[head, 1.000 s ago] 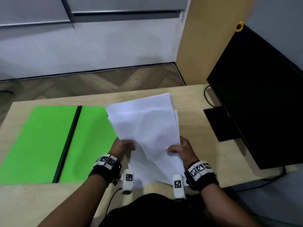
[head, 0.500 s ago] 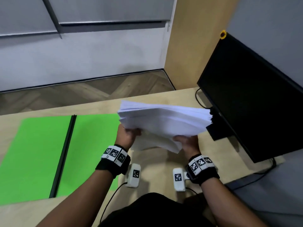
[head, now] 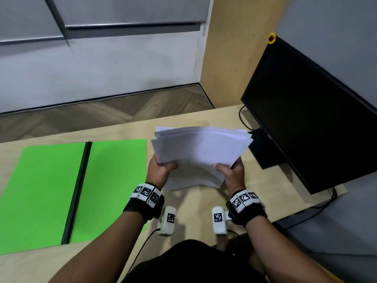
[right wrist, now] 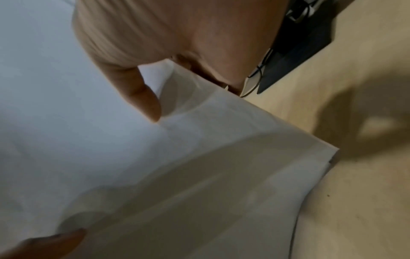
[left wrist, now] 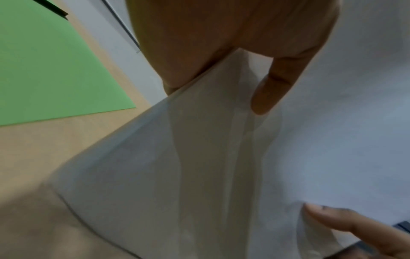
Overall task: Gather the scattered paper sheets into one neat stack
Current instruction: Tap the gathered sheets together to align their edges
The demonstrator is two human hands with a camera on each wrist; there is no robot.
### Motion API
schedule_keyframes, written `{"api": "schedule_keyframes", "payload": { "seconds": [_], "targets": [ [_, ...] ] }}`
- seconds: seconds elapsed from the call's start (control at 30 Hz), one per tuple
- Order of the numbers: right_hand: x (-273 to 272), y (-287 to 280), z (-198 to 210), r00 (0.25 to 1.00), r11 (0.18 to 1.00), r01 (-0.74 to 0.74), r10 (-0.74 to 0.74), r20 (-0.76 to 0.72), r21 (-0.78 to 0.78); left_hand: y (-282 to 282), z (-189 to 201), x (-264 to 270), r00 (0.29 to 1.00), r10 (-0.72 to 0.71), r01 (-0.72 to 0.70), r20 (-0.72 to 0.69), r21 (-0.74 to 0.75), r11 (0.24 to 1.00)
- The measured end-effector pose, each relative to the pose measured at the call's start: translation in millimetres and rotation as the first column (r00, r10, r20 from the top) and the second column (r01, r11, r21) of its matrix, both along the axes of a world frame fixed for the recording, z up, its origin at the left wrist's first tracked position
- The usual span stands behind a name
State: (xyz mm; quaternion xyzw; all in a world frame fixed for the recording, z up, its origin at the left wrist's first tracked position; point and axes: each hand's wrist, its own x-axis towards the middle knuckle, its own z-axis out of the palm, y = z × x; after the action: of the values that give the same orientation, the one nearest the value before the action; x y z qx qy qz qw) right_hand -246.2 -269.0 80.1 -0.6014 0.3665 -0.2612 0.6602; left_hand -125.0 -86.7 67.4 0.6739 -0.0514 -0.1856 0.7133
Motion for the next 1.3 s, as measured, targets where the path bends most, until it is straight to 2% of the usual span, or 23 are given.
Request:
{"api": "schedule_keyframes", "payload": {
  "seconds": [0.1, 0.23, 0.37, 0.43, 0.53, 0.67, 0.8, 0.97, 1.07, 1.17, 1.23, 1.3],
  "targets": [
    [3.5, 2.3, 5.6, 0.998, 0.999, 0.017, -0.019, 0.061, 0.040, -7.0, 5.0, -4.0, 0.999, 0.049, -0.049, -0.002, -0.008, 0.999],
    [13.7, 5.6, 13.5, 0.985, 0.987, 0.114, -0.127, 0.114, 0.110, -14.4, 11.1, -6.8, 0.998, 0.055, -0.054, 0.020, -0.043, 0.998],
    [14.6, -2.7, 28.0, 0.967, 0.990, 0.124, -0.136, 0.217, 0.067, -13.1, 22.8, -1.5, 0.997, 0.004, 0.003, 0.078, -0.092, 0.996],
    [12.7, -5.2, 27.7, 0.961, 0.993, 0.110, -0.117, 0.250, 0.042, -9.2, 22.3, 2.2, 0.994, -0.039, 0.045, 0.103, -0.063, 0.997],
    [11.2, -2.7, 13.0, 0.973, 0.991, 0.129, -0.135, 0.188, 0.044, -6.5, 13.2, 1.3, 0.995, -0.062, 0.063, 0.080, -0.019, 0.998],
    [6.6, -1.0, -4.0, 0.986, 0.989, 0.141, -0.137, 0.096, -0.034, -8.5, 4.9, -3.7, 1.000, -0.006, 0.007, 0.030, -0.028, 1.000],
    [10.1, -1.9, 0.3, 0.988, 0.991, 0.127, -0.122, 0.092, -0.051, -15.4, 4.8, -6.9, 0.999, 0.043, -0.042, 0.011, -0.083, 0.996],
    [24.8, -1.1, 16.6, 0.979, 0.991, 0.126, -0.132, 0.154, 0.044, -28.7, 18.3, -6.7, 0.992, 0.112, -0.120, -0.061, -0.148, 0.982],
    [23.0, -4.1, 22.2, 0.969, 0.988, 0.150, -0.151, 0.194, 0.019, -25.1, 23.2, 1.6, 0.997, 0.072, -0.078, -0.040, -0.173, 0.982],
    [14.7, -4.7, 18.4, 0.970, 0.985, 0.166, -0.154, 0.190, -0.051, -16.9, 17.7, 6.6, 0.998, 0.020, -0.014, 0.057, -0.104, 0.994],
    [12.4, -2.2, 12.9, 0.976, 0.983, 0.155, -0.137, 0.168, -0.100, -13.3, 14.5, 8.0, 0.993, 0.041, -0.035, 0.112, -0.055, 0.998],
    [13.6, 0.6, 10.4, 0.979, 0.983, 0.139, -0.118, 0.165, -0.123, -13.4, 16.9, 8.5, 0.992, 0.064, -0.056, 0.113, -0.072, 0.996]
  ]
}}
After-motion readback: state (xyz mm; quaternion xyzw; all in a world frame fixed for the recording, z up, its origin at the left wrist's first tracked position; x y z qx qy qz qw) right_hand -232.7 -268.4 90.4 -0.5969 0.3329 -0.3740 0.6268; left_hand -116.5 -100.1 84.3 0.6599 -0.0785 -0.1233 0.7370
